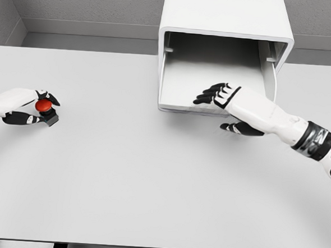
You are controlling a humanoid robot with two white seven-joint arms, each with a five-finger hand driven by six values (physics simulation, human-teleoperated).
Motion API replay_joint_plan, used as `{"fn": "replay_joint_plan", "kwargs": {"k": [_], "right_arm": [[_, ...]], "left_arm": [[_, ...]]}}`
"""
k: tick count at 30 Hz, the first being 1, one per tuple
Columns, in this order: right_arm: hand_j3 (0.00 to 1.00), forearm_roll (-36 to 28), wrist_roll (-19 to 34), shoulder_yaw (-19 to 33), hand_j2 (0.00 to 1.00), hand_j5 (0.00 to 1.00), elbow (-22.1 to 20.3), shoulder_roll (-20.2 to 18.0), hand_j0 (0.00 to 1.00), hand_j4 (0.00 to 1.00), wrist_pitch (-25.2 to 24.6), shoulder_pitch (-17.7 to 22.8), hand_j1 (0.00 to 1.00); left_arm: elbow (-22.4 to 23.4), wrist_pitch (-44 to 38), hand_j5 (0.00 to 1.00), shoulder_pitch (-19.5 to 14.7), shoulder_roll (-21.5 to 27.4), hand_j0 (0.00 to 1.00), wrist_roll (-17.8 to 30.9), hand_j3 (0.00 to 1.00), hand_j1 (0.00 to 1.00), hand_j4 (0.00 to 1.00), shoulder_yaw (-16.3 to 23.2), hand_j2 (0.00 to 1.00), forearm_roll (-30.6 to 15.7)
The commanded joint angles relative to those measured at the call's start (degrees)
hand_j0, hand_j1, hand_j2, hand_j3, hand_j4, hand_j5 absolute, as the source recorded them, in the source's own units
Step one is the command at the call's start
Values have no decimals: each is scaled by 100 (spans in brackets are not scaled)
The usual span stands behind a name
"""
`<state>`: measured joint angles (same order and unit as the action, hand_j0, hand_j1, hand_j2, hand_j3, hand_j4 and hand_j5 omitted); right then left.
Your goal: Slide open multi-storey tabletop storage cabinets and put open load switch and slide close multi-storey tabletop storage cabinets
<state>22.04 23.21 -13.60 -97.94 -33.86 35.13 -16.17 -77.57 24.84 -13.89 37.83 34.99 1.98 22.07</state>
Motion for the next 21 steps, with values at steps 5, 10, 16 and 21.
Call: {"fn": "replay_joint_plan", "kwargs": {"k": [5, 10, 16, 21], "right_arm": [[79, -77, -10, 621, 79, 79, -50, 11, 79, 79, -13, 140, 79], [79, -77, -10, 885, 79, 79, -156, 11, 79, 79, -13, 422, 79], [77, -121, -28, 1184, 77, 77, -164, 11, 77, 77, -13, 633, 77], [79, -130, -36, 1316, 79, 79, -270, 11, 79, 79, -13, 817, 79]], "left_arm": [[-56, -6, 56, 0, 5, 56, 1, 56, 56, 56, -4, 56, -36], [-65, -23, 57, 0, -4, 57, 1, 57, 57, 57, 5, 57, -28], [-82, -6, 55, 0, -4, 55, 1, 55, 55, 55, -13, 55, -36], [-170, -6, 50, 0, -4, 50, 1, 50, 50, 50, -13, 50, -45]]}}
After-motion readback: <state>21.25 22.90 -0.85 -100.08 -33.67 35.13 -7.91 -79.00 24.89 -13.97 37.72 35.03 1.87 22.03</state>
